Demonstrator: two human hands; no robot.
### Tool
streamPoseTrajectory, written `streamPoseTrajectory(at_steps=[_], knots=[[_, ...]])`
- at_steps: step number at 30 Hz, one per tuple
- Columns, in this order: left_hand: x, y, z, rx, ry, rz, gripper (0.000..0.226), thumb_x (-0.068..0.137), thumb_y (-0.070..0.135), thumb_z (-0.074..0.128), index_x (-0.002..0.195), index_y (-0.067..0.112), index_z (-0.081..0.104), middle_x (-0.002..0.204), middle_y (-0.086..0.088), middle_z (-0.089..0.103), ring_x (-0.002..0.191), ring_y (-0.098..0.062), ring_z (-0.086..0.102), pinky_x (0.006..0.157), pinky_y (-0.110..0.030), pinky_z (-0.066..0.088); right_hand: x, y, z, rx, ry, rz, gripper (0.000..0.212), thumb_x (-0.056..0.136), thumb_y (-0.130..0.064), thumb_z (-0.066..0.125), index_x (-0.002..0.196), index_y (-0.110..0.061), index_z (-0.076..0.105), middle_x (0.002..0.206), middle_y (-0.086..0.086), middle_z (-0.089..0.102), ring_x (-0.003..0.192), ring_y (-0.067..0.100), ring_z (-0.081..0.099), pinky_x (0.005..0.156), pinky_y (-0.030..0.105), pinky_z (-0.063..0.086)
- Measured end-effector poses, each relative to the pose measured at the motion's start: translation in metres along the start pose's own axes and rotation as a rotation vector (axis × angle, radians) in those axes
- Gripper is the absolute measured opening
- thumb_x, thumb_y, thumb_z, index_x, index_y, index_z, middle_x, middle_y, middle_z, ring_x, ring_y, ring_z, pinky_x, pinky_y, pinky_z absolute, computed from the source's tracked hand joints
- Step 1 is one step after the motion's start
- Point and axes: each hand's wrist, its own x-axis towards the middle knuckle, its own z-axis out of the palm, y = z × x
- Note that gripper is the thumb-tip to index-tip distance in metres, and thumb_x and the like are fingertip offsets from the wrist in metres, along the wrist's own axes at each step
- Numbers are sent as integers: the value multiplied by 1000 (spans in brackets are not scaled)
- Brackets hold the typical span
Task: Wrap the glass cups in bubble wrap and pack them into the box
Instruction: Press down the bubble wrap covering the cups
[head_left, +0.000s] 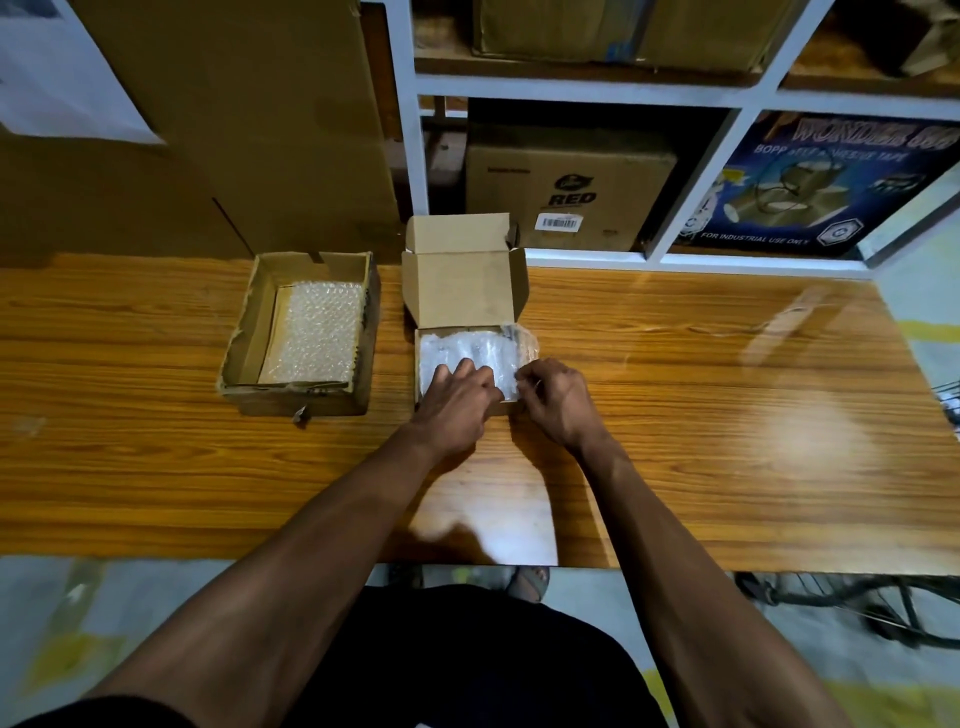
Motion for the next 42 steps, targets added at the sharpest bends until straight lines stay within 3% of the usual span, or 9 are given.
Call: streamPoseTrajectory(at_steps=[3, 9, 17, 22, 24, 27, 30, 36, 42], knots=[[1, 1, -2, 15, -13, 0, 33, 94, 20, 71, 126, 26, 69, 123, 3, 59, 118, -23, 46, 95, -44, 37, 5, -4, -6, 14, -42, 27, 36, 92, -8, 71, 125, -5, 60, 93, 13, 75, 80, 31, 70, 72, 32, 53], [-3, -3, -2, -11, 63, -7, 35, 91, 20, 69, 124, 29, 60, 114, 5, 67, 110, -22, 54, 91, -43, 40, 21, -11, -6, -86, -135, 179, 51, 81, -10, 84, 122, -12, 53, 101, 17, 73, 89, 33, 70, 76, 41, 59], [-1, -7, 6, 11, 83, 62, 33, 94, 23, 67, 127, 25, 66, 117, 0, 64, 111, -23, 58, 94, -42, 44, 32, -32, 8, -324, -201, 221, 27, 92, -4, 65, 118, 2, 64, 114, 27, 68, 99, 43, 68, 78, 39, 54], [-1, -17, -7, -228, 126, 17, 26, 101, 27, 51, 120, 24, 69, 112, 2, 67, 100, -20, 64, 85, -39, 51, 36, -28, 8, -302, -200, 232, 22, 93, -13, 61, 103, 2, 73, 109, 26, 69, 99, 42, 67, 82, 37, 50], [3, -20, -10, -278, 175, -32, 26, 102, 21, 53, 123, 21, 68, 116, 0, 66, 100, -19, 64, 81, -36, 53, 34, -25, 2, -282, -199, 220, 21, 91, -7, 64, 108, -1, 76, 113, 24, 66, 98, 41, 66, 83, 36, 51], [7, -24, -11, -226, 247, -159, 33, 96, 16, 63, 129, 17, 67, 128, -3, 59, 116, -20, 57, 91, -35, 55, 30, -29, -3, -307, -186, 194, 36, 91, -6, 70, 127, -5, 65, 122, 20, 59, 101, 37, 63, 83, 36, 51], [6, -28, -11, -160, 227, -364, 48, 93, 15, 69, 139, 14, 58, 135, -8, 52, 123, -25, 51, 95, -36, 55, 33, -39, 4, -531, -203, 104, 64, 92, -14, 70, 148, -6, 40, 133, 18, 48, 114, 31, 52, 98, 38, 49], [-1, -41, -8, 98, 123, -445, 37, 97, 32, 59, 130, 16, 61, 127, -7, 62, 119, -30, 47, 92, -48, 39, 39, -53, 10, -825, -198, 142, 41, 101, -22, 48, 140, -10, 44, 134, 16, 39, 117, 30, 43, 95, 40, 43], [-6, -45, -5, 182, 78, -398, 33, 96, 30, 58, 126, 18, 62, 119, -4, 67, 123, -29, 48, 93, -50, 34, 40, -48, 7, -927, -255, 138, 48, 102, -32, 47, 148, -20, 40, 150, 18, 26, 131, 35, 36, 103, 46, 36]])
